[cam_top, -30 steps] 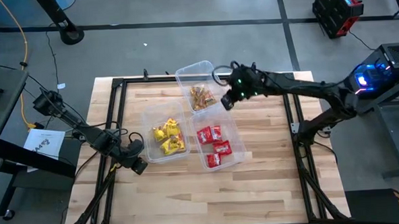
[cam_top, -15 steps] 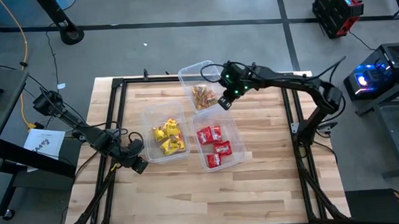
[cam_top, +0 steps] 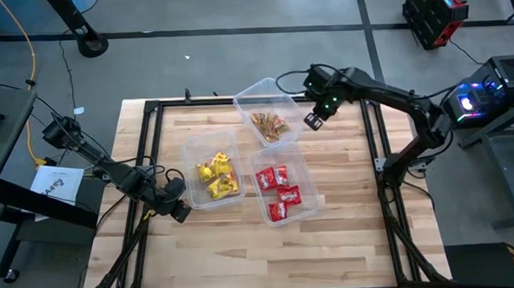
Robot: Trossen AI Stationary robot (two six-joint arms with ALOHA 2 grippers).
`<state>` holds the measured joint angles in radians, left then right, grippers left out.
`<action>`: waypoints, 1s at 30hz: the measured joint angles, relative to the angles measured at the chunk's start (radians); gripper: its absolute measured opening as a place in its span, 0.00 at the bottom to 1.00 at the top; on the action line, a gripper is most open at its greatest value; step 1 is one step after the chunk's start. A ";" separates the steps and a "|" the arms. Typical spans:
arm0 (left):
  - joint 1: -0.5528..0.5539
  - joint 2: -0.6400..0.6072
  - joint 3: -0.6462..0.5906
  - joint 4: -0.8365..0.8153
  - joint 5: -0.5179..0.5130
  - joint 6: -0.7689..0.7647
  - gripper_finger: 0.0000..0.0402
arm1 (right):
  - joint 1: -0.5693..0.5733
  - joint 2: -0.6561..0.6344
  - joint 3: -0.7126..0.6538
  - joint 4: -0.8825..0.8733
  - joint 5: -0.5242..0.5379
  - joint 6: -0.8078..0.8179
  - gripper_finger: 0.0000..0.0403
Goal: Sort candy
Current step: Adjust the transparent bins
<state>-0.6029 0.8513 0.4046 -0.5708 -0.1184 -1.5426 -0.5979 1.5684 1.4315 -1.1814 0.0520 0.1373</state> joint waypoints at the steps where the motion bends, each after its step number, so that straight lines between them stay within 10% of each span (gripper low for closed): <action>1: 0.000 0.000 0.000 0.000 0.000 0.006 0.00 | 0.000 -0.013 0.000 0.029 -0.008 0.008 0.00; 9: 0.000 0.000 0.000 -0.001 -0.003 0.018 0.00 | 0.010 -0.004 0.002 0.303 -0.104 0.120 0.00; 19: 0.000 0.000 0.000 -0.002 -0.021 0.018 0.00 | 0.019 0.096 0.001 0.230 -0.172 0.087 0.00; 30: 0.000 0.000 0.000 -0.002 -0.060 0.019 0.00 | -0.029 0.090 0.000 0.029 0.047 0.007 0.00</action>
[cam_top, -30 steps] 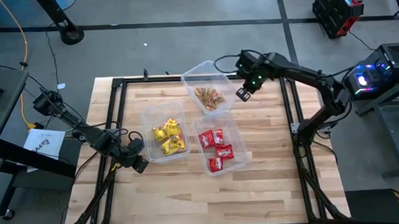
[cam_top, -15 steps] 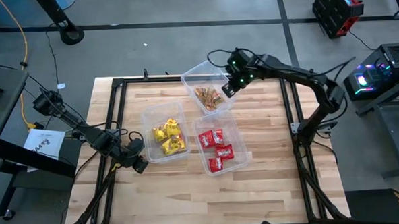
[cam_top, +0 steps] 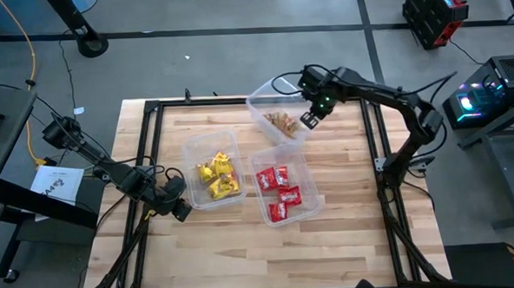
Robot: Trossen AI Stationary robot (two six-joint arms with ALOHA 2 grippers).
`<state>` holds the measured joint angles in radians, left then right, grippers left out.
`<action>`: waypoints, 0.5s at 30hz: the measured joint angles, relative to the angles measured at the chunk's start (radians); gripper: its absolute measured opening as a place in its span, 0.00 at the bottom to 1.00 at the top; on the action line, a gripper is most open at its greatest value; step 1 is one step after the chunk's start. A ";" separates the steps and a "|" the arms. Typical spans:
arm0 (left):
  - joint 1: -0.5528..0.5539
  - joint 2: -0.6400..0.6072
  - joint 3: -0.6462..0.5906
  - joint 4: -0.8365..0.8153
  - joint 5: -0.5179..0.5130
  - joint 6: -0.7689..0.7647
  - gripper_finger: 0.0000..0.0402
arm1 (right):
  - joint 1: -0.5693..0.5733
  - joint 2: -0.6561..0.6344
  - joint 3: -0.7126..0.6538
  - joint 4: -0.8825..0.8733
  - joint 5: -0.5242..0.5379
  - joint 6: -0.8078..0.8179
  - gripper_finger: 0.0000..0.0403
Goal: Sort candy
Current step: Adjust the transparent bins
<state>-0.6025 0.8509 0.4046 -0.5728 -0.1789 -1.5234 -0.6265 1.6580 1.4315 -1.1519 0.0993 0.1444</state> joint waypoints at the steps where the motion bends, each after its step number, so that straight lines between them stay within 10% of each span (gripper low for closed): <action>1: 0.000 0.000 0.000 0.000 0.000 0.000 0.00 | -0.008 0.000 0.000 -0.012 0.003 -0.007 0.00; 15: 0.000 0.000 0.000 -0.005 -0.002 0.002 0.00 | -0.011 -0.060 0.000 -0.320 -0.001 -0.043 0.00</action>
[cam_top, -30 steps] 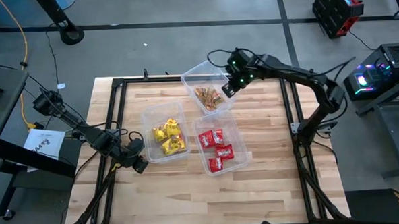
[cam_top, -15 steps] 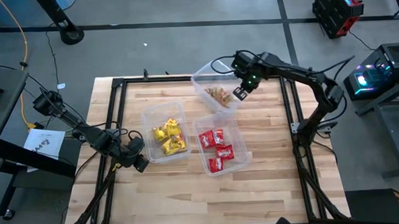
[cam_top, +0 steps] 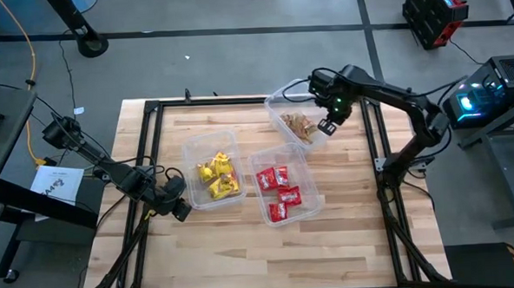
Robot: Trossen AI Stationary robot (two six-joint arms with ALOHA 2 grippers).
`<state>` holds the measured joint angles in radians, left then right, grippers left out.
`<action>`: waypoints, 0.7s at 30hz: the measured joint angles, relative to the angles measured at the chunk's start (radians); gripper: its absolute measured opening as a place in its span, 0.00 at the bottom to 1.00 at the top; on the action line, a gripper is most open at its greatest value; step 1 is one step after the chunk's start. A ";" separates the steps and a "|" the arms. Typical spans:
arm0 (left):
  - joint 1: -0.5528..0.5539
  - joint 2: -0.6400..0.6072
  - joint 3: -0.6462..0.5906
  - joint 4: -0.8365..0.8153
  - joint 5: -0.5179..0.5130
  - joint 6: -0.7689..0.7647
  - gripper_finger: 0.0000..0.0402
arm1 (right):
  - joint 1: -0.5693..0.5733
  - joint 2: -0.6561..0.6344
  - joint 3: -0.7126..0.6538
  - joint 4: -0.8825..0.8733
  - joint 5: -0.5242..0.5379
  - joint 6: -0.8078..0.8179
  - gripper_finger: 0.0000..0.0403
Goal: Sort candy
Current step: Adjust the transparent bins
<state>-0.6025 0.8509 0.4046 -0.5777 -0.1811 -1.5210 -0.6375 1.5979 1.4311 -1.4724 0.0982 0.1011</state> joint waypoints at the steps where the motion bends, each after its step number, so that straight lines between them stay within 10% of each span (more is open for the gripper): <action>1: 0.000 0.000 0.000 0.000 -0.002 0.006 0.00 | 0.006 -0.011 0.000 -0.020 0.000 0.010 0.00; 11: 0.000 0.000 0.000 0.000 -0.016 0.013 0.00 | 0.097 -0.141 -0.116 -0.040 -0.015 0.154 0.00; 21: 0.000 0.000 0.000 0.000 -0.023 0.015 0.00 | 0.110 -0.175 -0.132 0.322 -0.042 0.268 0.00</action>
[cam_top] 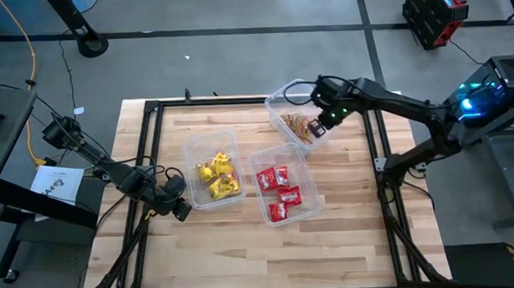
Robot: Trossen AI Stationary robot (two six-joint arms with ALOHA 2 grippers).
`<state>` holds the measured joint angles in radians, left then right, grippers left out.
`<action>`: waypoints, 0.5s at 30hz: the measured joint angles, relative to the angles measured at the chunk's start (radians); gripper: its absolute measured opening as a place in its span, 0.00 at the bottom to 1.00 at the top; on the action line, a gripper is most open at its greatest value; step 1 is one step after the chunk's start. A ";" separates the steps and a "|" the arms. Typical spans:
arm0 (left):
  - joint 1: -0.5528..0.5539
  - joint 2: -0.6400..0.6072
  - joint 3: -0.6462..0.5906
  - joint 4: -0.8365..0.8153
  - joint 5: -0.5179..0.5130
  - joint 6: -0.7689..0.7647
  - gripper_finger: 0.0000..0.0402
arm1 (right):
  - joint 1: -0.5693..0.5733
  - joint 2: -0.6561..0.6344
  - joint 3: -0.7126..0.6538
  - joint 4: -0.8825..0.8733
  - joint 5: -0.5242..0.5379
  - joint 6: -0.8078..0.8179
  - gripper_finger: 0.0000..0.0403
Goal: Sort candy
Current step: Adjust the transparent bins
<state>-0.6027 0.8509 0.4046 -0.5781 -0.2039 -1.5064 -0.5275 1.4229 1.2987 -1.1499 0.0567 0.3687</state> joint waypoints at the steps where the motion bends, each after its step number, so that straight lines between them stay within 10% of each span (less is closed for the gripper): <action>1: 0.000 0.000 0.000 0.000 0.000 0.000 0.00 | -0.005 0.018 0.000 0.008 0.000 -0.004 0.00; 15: 0.000 0.000 0.001 0.016 -0.008 -0.035 0.00 | 0.072 0.075 -0.021 -0.212 -0.082 -0.047 0.00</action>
<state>-0.6029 0.8509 0.4053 -0.5621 -0.2121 -1.5414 -0.4558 1.4980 1.2778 -1.3620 -0.0252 0.3220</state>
